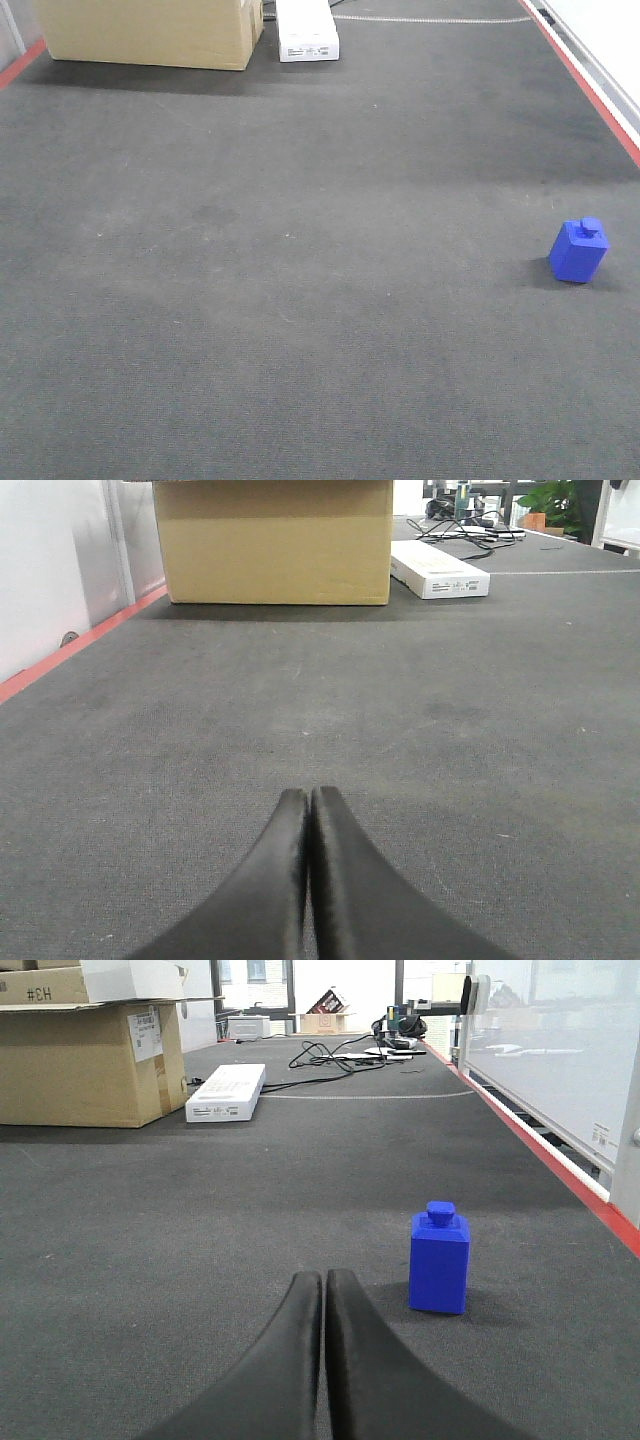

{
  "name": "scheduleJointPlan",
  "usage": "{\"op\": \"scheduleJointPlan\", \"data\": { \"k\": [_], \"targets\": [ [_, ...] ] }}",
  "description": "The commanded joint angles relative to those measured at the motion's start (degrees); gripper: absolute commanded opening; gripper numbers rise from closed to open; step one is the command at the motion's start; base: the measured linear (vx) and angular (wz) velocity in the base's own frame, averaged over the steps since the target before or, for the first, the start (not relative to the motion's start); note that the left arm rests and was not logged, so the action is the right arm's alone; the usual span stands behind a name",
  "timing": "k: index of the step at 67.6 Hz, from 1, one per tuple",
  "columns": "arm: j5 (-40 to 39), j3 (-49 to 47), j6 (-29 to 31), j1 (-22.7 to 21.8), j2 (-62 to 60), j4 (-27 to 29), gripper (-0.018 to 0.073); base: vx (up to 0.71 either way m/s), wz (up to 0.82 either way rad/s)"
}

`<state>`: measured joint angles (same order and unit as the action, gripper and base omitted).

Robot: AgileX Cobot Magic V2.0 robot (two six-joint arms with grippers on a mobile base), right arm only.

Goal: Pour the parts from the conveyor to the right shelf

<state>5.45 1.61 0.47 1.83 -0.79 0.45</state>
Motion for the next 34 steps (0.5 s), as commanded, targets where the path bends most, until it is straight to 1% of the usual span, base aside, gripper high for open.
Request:
{"op": "scheduleJointPlan", "data": {
  "k": [1,23,34],
  "targets": [
    [-4.5,0.0,0.4,-0.2,-0.8,-0.1,-0.0008,0.00,0.00],
    [-4.5,0.0,0.4,-0.2,-0.8,-0.1,-0.0008,0.00,0.00],
    [-7.7,-0.1,0.4,-0.2,-0.8,0.1,-0.0008,0.00,0.00]
  ]
}}
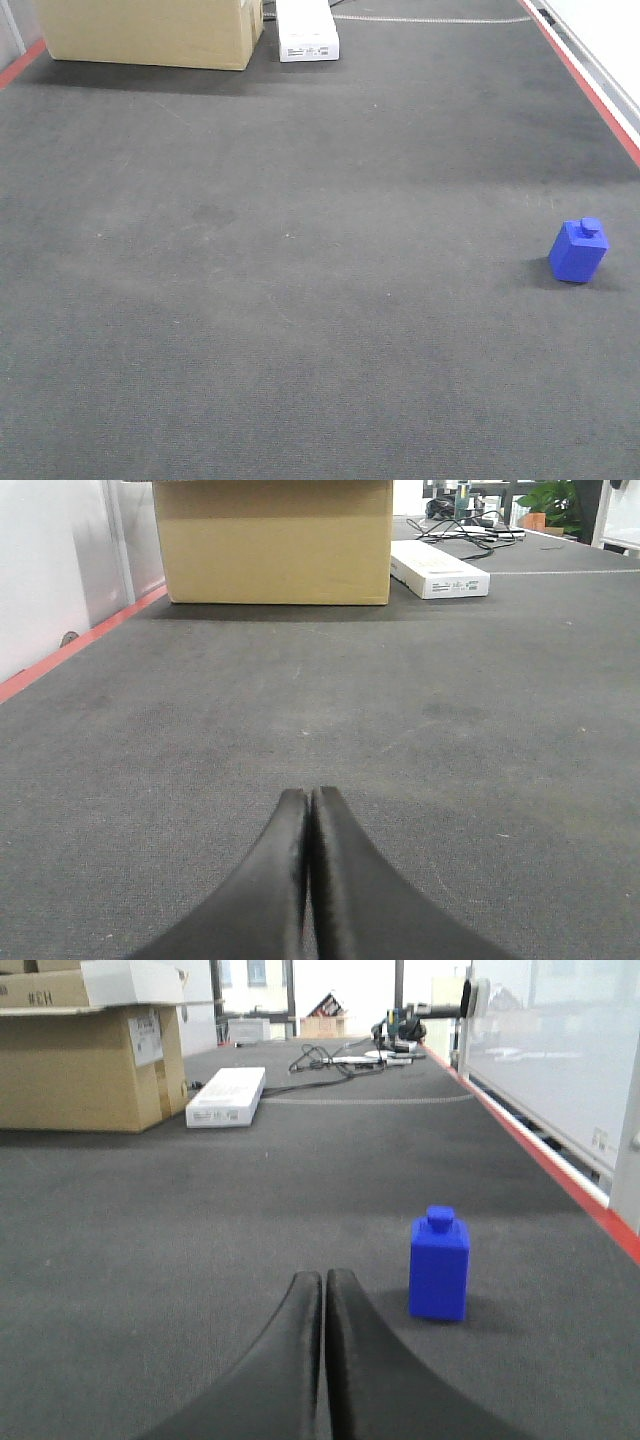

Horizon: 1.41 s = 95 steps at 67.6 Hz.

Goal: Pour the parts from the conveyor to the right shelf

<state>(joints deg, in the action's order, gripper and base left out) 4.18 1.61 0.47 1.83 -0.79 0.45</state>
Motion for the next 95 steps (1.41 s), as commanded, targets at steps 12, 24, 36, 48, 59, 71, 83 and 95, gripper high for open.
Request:
{"op": "scheduleJointPlan", "data": {
  "k": [12,24,36,48,59,71,83,95],
  "targets": [
    [-11.0,-0.1,0.6,-0.2,-0.8,0.1,-0.0008,0.00,0.00],
    [-20.8,-0.1,0.6,-0.2,-0.8,0.1,-0.0008,0.00,0.00],
    [-34.2,-3.1,0.8,-0.2,-0.8,0.1,-0.0008,0.00,0.00],
    [-34.4,-14.3,1.9,-0.2,1.6,0.1,-0.0006,0.00,0.00],
    [-33.0,-27.4,1.9,-0.2,8.7,0.3,-0.0006,0.00,0.00],
    [-21.4,-41.0,1.9,-0.2,20.3,0.3,-0.0006,0.00,0.00],
    [-2.1,-52.2,1.9,-0.2,33.0,0.2,0.0035,0.00,0.00],
    [8.7,-56.1,1.9,-0.1,42.6,0.3,0.0258,0.00,0.00]
  ]
}}
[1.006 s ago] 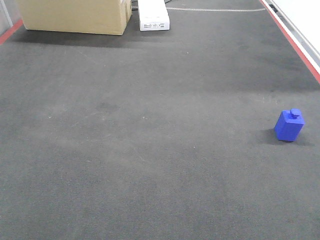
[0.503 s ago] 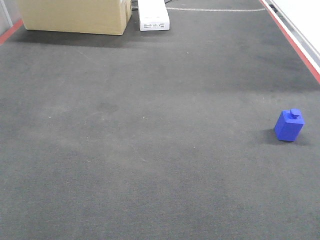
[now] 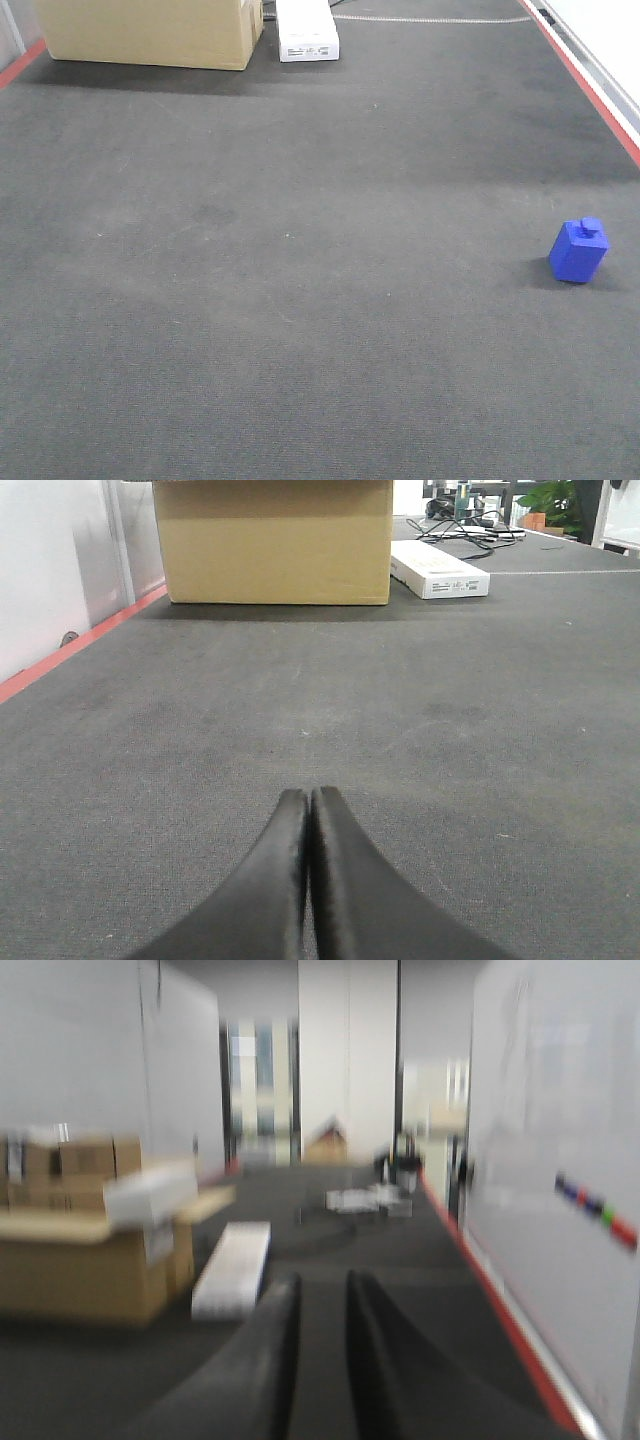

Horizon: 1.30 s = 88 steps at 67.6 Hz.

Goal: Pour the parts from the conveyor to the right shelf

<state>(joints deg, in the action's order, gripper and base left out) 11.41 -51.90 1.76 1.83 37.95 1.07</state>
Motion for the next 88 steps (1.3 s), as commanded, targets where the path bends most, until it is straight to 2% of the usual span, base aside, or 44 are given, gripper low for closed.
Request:
{"op": "scheduleJointPlan", "data": {
  "k": [1,12,18,31,38,47,60,68,82,88],
  "targets": [
    [1.9,-2.6,0.6,-0.1,4.5,-0.3,0.0286,0.00,0.00],
    [6.8,-2.5,0.6,-0.1,9.9,-0.4,0.0632,0.00,0.00],
    [7.9,-2.4,0.7,-0.1,12.0,-0.3,0.0727,0.00,0.00],
    [8.5,-2.4,1.1,-0.1,15.4,-0.1,0.0713,0.00,0.00],
    [11.6,-2.8,0.5,-0.1,16.4,-0.1,0.0694,0.00,0.00],
    [21.0,-6.1,-3.7,-0.2,19.9,-1.5,0.0678,0.00,0.00],
    [40.0,-16.4,-10.1,-0.2,29.0,-10.2,0.0671,0.00,0.00],
    [50.1,-23.3,-10.3,-0.2,35.8,-14.8,0.0669,0.00,0.00],
    [55.0,-33.9,-9.4,-0.4,46.1,-15.1,0.0659,0.00,0.00],
    [57.4,-38.5,-7.8,-2.8,51.0,-11.5,0.0652,0.00,0.00]
  ]
}}
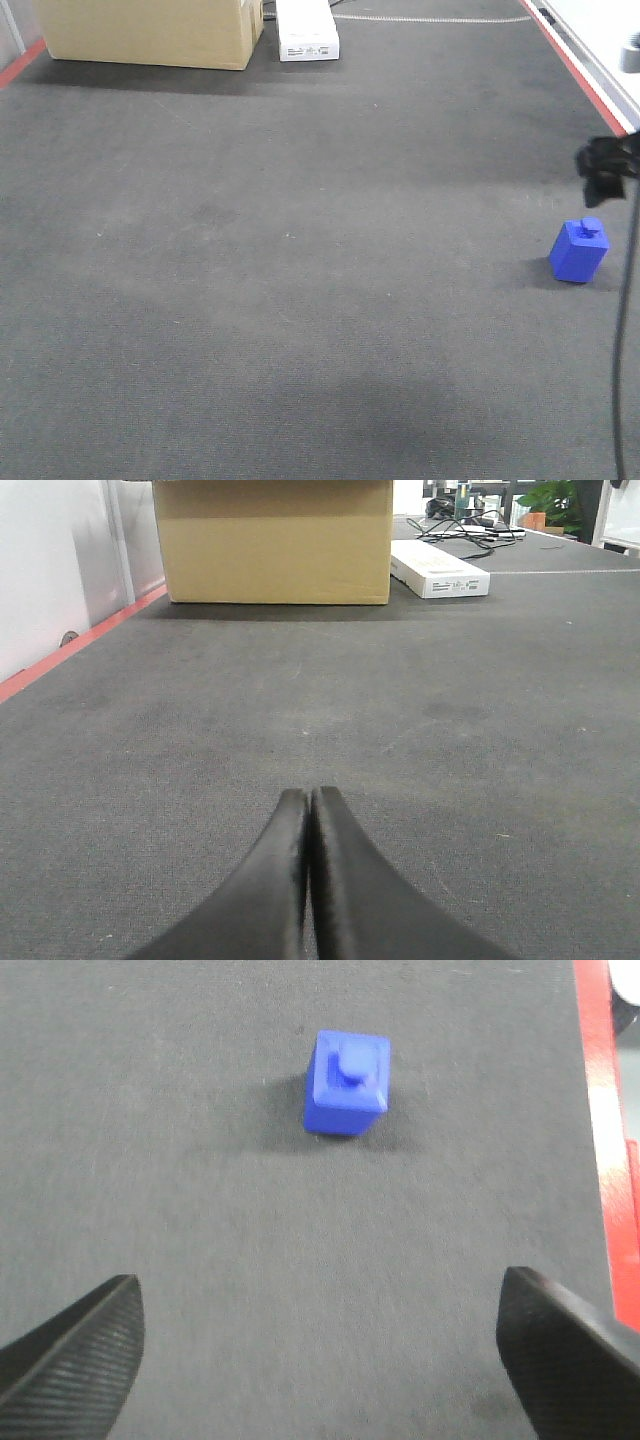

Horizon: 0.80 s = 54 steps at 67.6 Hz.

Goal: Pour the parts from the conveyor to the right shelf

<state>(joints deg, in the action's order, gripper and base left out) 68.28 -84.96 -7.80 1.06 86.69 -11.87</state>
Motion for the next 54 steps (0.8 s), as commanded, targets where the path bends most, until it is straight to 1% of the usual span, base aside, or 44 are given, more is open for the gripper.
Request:
{"op": "scheduleJointPlan", "data": {
  "k": [1,8,14,18,23,39,54],
  "targets": [
    [0.8,-6.1,2.3,-2.5,3.0,2.4,0.0650,0.00,0.00],
    [3.5,-10.2,7.0,-6.9,8.1,9.1,0.0642,0.00,0.00],
    [5.4,-13.7,11.1,-9.1,11.3,11.9,0.0633,0.00,0.00],
    [5.5,-15.2,13.0,-9.3,12.8,11.4,0.0628,0.00,0.00],
    [5.5,-16.8,13.9,-9.3,14.4,10.5,0.0625,0.00,0.00],
    [5.5,-22.3,14.3,-9.3,21.2,9.9,0.0620,0.00,0.00],
    [5.4,-28.8,14.3,-9.3,28.3,7.2,0.0615,0.00,0.00]
  ]
}}
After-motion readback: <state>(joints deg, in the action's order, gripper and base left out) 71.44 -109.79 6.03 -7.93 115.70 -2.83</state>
